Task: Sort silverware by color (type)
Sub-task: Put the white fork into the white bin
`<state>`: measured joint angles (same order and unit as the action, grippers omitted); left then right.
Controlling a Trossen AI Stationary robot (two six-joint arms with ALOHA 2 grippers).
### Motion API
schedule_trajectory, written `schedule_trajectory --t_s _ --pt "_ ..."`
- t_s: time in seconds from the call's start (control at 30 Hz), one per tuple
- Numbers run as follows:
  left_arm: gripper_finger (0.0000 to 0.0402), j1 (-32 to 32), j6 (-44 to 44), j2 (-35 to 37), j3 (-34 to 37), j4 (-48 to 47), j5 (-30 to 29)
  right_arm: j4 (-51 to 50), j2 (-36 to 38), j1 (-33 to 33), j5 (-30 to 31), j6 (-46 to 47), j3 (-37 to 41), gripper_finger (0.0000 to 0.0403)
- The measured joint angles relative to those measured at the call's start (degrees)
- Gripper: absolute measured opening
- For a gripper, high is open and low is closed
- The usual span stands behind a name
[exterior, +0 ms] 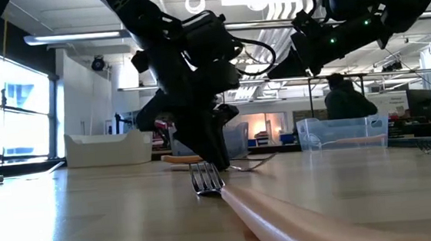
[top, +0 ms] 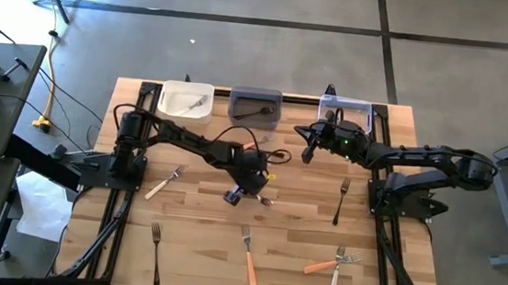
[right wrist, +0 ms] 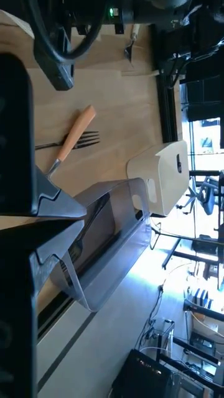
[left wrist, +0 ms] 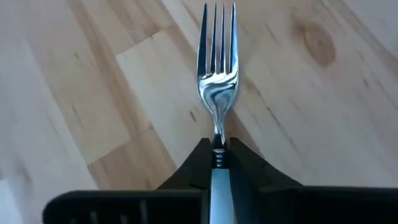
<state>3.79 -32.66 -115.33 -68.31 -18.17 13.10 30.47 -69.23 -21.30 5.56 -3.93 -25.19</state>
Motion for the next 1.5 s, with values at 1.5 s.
schedule_trajectory --t_s 1.5 --pt "0.0120 6.8 0.5 7.9 3.4 -18.0 -9.4 0.6 0.0 0.0 -0.7 -0.6 0.0 0.0000"
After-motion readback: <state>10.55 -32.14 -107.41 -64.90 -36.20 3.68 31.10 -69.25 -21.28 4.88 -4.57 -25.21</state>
